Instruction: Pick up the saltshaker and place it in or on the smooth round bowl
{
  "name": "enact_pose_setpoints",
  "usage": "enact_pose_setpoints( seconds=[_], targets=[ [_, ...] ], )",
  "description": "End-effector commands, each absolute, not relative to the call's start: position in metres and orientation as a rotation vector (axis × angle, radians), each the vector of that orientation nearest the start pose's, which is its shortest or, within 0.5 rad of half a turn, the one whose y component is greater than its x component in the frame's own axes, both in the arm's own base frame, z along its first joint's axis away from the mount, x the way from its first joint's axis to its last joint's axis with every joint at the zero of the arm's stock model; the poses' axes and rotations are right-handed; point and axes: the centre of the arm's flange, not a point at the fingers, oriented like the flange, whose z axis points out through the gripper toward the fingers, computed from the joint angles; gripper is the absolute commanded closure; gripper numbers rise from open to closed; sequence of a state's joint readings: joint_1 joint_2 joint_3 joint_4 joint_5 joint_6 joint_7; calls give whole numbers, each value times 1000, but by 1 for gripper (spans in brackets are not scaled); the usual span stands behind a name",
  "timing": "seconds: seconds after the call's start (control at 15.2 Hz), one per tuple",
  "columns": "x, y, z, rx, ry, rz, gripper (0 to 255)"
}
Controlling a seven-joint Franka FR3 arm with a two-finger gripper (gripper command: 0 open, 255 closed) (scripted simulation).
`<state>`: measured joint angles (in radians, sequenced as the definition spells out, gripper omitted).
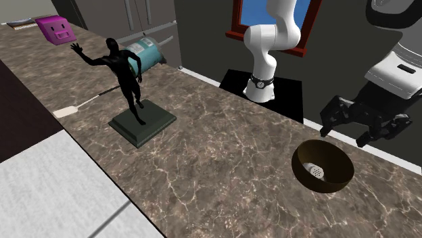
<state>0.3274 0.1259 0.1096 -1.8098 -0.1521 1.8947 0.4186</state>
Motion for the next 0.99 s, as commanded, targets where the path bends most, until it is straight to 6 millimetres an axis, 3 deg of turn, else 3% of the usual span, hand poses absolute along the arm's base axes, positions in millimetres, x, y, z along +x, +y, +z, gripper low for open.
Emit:
enact_pose_setpoints(
  seconds=[0.0,0.13,0.4,0.92],
  targets=[
    [543,239,467,-3274,-113,-29,0],
    [543,239,467,-3274,-113,-29,0],
    [542,246,516,-3274,-113,-29,0],
    [542,246,516,-3274,-113,-29,0]
  ],
)
